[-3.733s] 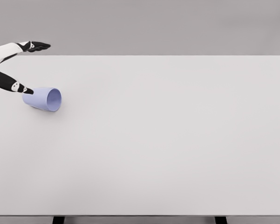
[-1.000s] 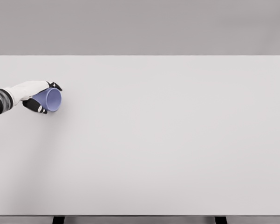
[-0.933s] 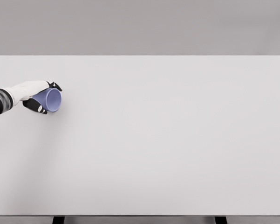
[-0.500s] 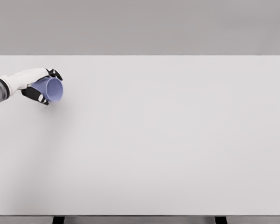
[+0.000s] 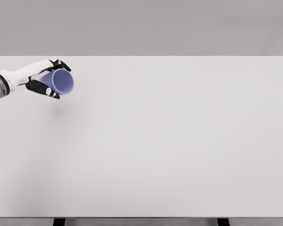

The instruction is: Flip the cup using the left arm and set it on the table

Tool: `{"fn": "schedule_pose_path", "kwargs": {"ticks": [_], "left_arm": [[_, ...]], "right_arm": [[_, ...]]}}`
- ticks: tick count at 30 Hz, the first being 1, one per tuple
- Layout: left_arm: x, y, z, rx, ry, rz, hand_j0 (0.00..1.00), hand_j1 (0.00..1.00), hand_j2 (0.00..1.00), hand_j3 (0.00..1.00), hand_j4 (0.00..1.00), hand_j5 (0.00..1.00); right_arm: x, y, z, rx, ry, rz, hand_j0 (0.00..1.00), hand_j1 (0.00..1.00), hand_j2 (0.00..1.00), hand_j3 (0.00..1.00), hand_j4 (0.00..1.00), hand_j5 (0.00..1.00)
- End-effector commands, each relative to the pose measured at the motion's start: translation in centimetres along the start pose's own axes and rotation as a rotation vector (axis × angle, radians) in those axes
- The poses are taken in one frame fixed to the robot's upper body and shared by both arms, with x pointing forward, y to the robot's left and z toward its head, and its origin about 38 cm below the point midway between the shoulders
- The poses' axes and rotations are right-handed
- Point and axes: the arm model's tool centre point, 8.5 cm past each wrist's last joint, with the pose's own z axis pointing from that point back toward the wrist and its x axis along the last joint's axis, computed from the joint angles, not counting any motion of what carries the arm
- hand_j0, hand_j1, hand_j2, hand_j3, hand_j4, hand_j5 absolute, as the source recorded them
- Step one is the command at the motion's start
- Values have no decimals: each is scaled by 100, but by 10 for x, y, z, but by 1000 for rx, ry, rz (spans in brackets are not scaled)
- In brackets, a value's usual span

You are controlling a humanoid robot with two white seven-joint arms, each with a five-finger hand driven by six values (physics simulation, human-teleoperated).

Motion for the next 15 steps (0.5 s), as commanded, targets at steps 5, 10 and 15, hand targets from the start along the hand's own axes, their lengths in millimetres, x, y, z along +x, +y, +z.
{"fn": "schedule_pose_path", "kwargs": {"ticks": [5, 10, 15], "left_arm": [[4, 3, 1, 7, -55, 81, 57, 57, 57, 57, 57, 57], [6, 0, 1, -4, -92, 135, 58, 58, 58, 58, 58, 58], [1, -3, -1, -17, -122, 218, 58, 58, 58, 58, 58, 58]], "right_arm": [[0, 0, 0, 0, 0, 0, 100, 100, 100, 100, 100, 100], [0, 0, 0, 0, 0, 0, 100, 100, 100, 100, 100, 100], [0, 0, 0, 0, 0, 0, 100, 100, 100, 100, 100, 100]]}}
